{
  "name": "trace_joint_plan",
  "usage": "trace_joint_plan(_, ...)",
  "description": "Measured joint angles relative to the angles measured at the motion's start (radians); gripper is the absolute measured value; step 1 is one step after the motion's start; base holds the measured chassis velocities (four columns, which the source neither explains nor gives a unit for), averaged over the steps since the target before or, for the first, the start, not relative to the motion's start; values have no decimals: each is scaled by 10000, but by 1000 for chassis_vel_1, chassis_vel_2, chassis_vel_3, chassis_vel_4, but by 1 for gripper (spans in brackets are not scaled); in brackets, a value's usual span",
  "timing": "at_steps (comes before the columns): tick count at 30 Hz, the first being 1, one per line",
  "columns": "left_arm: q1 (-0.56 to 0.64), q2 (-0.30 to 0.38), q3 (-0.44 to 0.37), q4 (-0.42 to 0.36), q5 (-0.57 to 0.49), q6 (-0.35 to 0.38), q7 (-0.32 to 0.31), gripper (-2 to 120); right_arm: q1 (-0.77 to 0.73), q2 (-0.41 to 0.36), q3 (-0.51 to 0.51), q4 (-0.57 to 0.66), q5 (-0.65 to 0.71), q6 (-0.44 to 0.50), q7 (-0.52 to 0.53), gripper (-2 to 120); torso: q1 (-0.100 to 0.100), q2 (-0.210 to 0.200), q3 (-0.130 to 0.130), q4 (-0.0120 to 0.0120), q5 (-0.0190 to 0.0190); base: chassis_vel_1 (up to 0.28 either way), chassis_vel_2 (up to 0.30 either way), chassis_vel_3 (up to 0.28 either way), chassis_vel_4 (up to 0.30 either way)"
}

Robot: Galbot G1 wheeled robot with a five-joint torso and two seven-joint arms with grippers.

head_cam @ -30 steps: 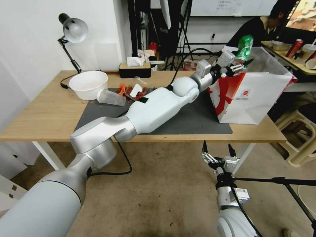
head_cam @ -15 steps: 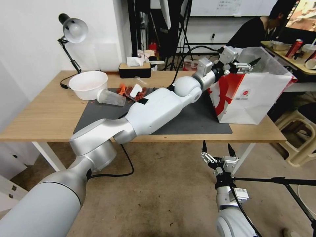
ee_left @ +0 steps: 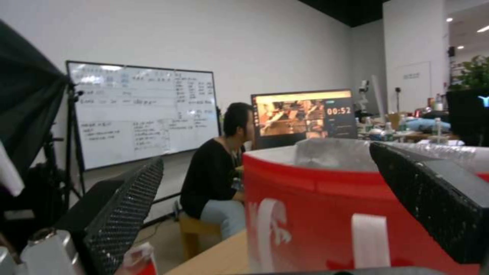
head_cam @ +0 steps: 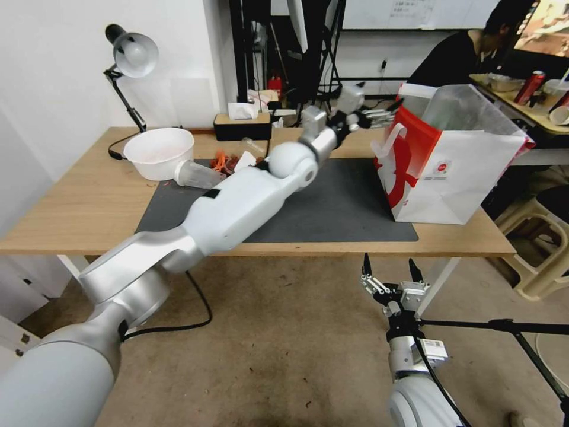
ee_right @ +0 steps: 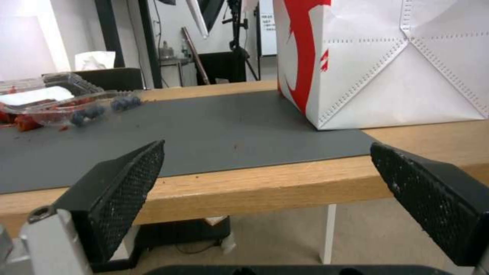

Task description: Pick up the trash from the table and place it into the takeout bag.

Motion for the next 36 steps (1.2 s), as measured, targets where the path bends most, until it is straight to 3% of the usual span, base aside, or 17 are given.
trace_joint_plan(9,942,999,-651,-922,-129,164,-226,100,-3,3,-61,0,0,-13,0,100,0,0,0,0,0,0,0,0,0)
trace_joint_plan(17,2536,2294,-1969,-2272,-146,393,-406,100,20,-6,-135,-68,-25,-23,0,100,1,-1,1,2,0,0,0,0,0)
trace_joint_plan(23,3360,2732,-2623,-2747,-85,408,-429,100,19,1,-167,-103,-49,-21,-4,100,0,-1,1,0,0,0,0,0,0)
trace_joint_plan(29,4786,3608,-3592,-3595,144,468,-476,100,10,5,-202,-174,-86,35,-27,100,0,-1,0,2,0,0,0,0,0)
trace_joint_plan(36,6009,4037,-4577,-4315,360,610,-629,100,41,12,-268,-215,-169,44,-34,100,0,-1,0,0,1,0,0,0,0)
